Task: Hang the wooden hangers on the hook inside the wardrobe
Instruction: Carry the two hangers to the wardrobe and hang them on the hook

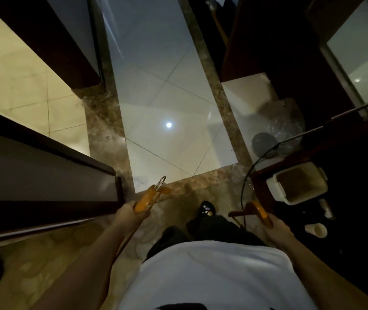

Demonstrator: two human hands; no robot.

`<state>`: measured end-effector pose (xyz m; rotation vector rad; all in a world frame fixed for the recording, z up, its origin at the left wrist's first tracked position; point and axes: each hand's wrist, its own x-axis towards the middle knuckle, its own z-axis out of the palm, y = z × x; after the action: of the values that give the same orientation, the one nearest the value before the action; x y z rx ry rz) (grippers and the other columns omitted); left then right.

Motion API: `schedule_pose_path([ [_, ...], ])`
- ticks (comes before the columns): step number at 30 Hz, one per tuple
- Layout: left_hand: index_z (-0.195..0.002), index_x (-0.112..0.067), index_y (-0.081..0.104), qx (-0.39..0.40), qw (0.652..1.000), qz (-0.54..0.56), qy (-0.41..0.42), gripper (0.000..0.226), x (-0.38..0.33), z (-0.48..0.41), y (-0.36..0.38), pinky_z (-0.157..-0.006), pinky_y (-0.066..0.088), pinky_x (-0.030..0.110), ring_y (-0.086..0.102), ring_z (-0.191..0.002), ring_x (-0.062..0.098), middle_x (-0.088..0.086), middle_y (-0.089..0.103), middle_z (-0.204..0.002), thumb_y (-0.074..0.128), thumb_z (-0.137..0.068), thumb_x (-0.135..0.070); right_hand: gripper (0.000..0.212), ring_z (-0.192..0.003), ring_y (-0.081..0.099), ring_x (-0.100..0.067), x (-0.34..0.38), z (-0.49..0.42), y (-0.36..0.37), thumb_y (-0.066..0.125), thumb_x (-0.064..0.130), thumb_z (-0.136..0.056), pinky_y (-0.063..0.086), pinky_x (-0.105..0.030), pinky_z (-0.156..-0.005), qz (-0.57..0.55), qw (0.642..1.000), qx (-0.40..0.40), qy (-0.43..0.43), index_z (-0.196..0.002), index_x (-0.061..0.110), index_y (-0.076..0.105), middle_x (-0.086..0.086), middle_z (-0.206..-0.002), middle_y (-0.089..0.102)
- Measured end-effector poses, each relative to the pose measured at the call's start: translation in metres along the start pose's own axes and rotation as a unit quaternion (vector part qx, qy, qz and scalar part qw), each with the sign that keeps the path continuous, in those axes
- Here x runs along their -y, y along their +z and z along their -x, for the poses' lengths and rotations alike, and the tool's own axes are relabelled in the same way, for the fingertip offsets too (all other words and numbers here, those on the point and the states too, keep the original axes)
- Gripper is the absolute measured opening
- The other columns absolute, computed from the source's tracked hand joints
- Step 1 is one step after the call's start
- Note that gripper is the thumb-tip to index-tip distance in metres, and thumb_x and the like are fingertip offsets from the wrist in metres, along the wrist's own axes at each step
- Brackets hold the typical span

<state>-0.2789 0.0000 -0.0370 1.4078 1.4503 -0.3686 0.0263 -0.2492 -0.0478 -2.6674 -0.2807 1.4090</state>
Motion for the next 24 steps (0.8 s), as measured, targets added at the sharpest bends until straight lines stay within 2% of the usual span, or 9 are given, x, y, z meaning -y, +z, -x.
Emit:
schedule_pose_path([
  [2,-0.097,-0.015,0.054,-0.017,1.000,0.005,-0.015,0.018,-0.014,-0.006,0.003,-0.063,0.048,0.026,0.060,-0.079,0.019,0.008,0.060,-0.091,0.064,-0.086,-0.026,0.031,-0.095,0.054,-0.029,0.026,-0.022,-0.026,0.042,0.033,-0.095,0.043,-0.038,-0.088,0.009,0.999,0.011,-0.029,-0.117,0.016,0.054,-0.014,-0.108,0.058],
  [4,-0.098,-0.016,0.053,-0.031,0.999,0.023,-0.020,0.019,-0.023,-0.013,0.004,-0.065,0.049,0.026,0.060,-0.080,0.018,0.005,0.060,-0.091,0.064,-0.086,-0.025,0.030,-0.106,0.055,-0.033,0.055,-0.042,-0.049,0.044,0.034,-0.094,0.043,-0.044,-0.097,0.001,0.998,0.017,-0.062,-0.119,0.020,0.053,-0.014,-0.118,0.059],
  [6,-0.095,-0.019,0.053,-0.046,0.998,0.041,-0.029,0.015,-0.032,-0.017,0.004,-0.068,0.049,0.029,0.060,-0.079,0.017,0.003,0.060,-0.087,0.064,-0.086,-0.026,0.030,-0.111,0.053,-0.033,0.087,-0.059,-0.070,0.047,0.030,-0.093,0.042,-0.047,-0.100,-0.025,0.994,0.036,-0.098,-0.120,0.019,0.053,-0.011,-0.119,0.058],
  [8,-0.089,-0.022,0.053,-0.064,0.996,0.056,-0.037,0.010,-0.037,-0.022,0.003,-0.069,0.048,0.030,0.058,-0.074,0.016,0.002,0.059,-0.083,0.062,-0.087,-0.025,0.032,-0.109,0.055,-0.032,0.123,-0.074,-0.089,0.051,0.034,-0.091,0.043,-0.050,-0.100,-0.039,0.991,0.048,-0.118,-0.119,0.019,0.053,-0.010,-0.115,0.059],
  [10,-0.088,-0.021,0.052,-0.072,0.994,0.064,-0.051,0.008,-0.043,-0.026,0.000,-0.069,0.047,0.032,0.056,-0.072,0.017,0.002,0.058,-0.080,0.060,-0.088,-0.023,0.030,-0.101,0.059,-0.034,0.160,-0.083,-0.107,0.053,0.029,-0.090,0.047,-0.052,-0.095,-0.033,0.990,0.046,-0.132,-0.119,0.018,0.054,-0.014,-0.108,0.062],
  [14,-0.095,-0.014,0.056,-0.085,0.991,0.057,-0.088,0.015,-0.049,-0.042,-0.017,-0.079,0.051,0.041,0.060,-0.079,0.024,0.007,0.061,-0.084,0.063,-0.086,-0.025,0.033,-0.102,0.058,-0.036,0.232,-0.101,-0.132,0.046,0.009,-0.092,0.048,-0.039,-0.085,-0.023,0.984,0.018,-0.176,-0.124,0.011,0.051,-0.020,-0.113,0.060],
  [16,-0.090,-0.016,0.056,-0.096,0.988,0.061,-0.101,0.014,-0.055,-0.056,-0.032,-0.080,0.054,0.043,0.062,-0.079,0.026,0.008,0.062,-0.083,0.064,-0.085,-0.026,0.035,-0.091,0.058,-0.032,0.268,-0.110,-0.141,0.044,0.008,-0.092,0.048,-0.037,-0.079,-0.030,0.982,0.003,-0.188,-0.126,0.012,0.050,-0.020,-0.107,0.059],
  [20,-0.092,-0.010,0.057,-0.102,0.984,0.102,-0.107,0.011,-0.078,-0.089,-0.064,-0.060,0.048,0.029,0.059,-0.070,0.021,0.013,0.063,-0.085,0.061,-0.088,-0.020,0.032,-0.087,0.059,-0.032,0.315,-0.133,-0.148,0.045,0.011,-0.093,0.053,-0.048,-0.086,-0.039,0.981,-0.016,-0.191,-0.124,0.012,0.051,-0.018,-0.099,0.059],
  [24,-0.093,-0.007,0.059,-0.091,0.986,0.094,-0.105,0.013,-0.119,-0.133,-0.116,-0.077,0.053,0.040,0.061,-0.075,0.025,0.014,0.062,-0.082,0.058,-0.089,-0.019,0.030,-0.088,0.057,-0.030,0.349,-0.144,-0.151,0.046,0.010,-0.093,0.050,-0.043,-0.082,-0.029,0.987,-0.013,-0.157,-0.123,0.008,0.051,-0.021,-0.108,0.059],
])
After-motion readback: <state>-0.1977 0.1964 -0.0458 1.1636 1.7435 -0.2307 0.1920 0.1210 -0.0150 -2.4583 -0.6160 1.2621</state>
